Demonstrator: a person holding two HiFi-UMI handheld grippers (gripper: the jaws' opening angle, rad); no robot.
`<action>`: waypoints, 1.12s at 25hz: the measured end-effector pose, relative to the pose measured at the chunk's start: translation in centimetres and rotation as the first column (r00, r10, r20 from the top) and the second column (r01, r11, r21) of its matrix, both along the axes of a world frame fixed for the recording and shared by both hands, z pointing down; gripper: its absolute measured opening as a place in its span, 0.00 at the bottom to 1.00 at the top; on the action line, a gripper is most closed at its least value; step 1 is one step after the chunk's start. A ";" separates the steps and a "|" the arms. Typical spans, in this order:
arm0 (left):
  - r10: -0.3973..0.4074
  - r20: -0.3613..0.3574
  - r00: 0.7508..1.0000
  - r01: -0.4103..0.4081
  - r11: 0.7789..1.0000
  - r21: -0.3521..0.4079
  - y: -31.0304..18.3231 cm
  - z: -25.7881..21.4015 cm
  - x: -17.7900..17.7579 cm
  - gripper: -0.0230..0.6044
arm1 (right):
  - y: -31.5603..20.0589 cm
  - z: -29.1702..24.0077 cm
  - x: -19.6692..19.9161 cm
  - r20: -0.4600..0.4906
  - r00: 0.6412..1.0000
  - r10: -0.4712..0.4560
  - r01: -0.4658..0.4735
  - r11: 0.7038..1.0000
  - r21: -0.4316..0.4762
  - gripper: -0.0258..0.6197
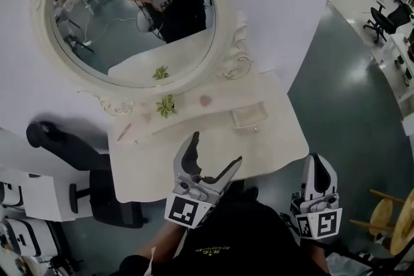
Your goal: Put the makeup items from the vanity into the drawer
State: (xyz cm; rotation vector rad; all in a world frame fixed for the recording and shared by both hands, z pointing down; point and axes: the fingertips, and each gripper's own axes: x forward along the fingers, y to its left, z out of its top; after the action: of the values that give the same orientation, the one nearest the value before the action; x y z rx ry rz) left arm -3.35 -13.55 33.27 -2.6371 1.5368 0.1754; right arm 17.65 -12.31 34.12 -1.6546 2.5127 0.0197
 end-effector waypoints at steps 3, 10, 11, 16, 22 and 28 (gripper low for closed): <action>-0.042 0.057 0.997 0.045 0.998 -0.053 -1.4 1.3 -1.0 0.71 | -0.5 0.2 0.1 0.010 1.000 -0.010 0.010 1.000 -0.005 0.04; -0.063 0.273 0.960 0.123 0.971 -0.207 -10.4 6.8 -4.8 0.71 | -1.2 1.7 1.4 0.014 1.000 -0.014 0.014 0.999 -0.041 0.04; -0.057 0.303 0.951 0.131 0.965 -0.228 -11.6 7.7 -5.2 0.71 | -1.3 2.0 1.7 0.018 1.000 -0.008 0.009 0.999 -0.048 0.04; 0.000 0.386 0.923 0.153 0.919 -0.364 -16.3 12.9 -6.6 0.71 | -1.5 3.4 3.6 0.026 0.999 0.033 -0.030 0.995 -0.094 0.04; 0.070 0.380 0.922 0.164 0.820 -0.549 -20.1 19.6 -6.9 0.71 | -2.0 5.6 5.4 0.035 0.996 0.077 -0.071 0.986 -0.153 0.04; 0.041 0.317 0.947 0.190 0.725 -0.662 -22.8 24.6 -8.1 0.71 | -2.4 6.9 5.8 0.035 0.995 0.094 -0.086 0.977 -0.193 0.04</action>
State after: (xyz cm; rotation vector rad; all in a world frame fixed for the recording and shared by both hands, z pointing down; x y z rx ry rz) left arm -11.40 -36.39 57.88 -2.8633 1.8399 -0.9727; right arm 23.42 -14.67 40.98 -1.8168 2.4726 -0.2545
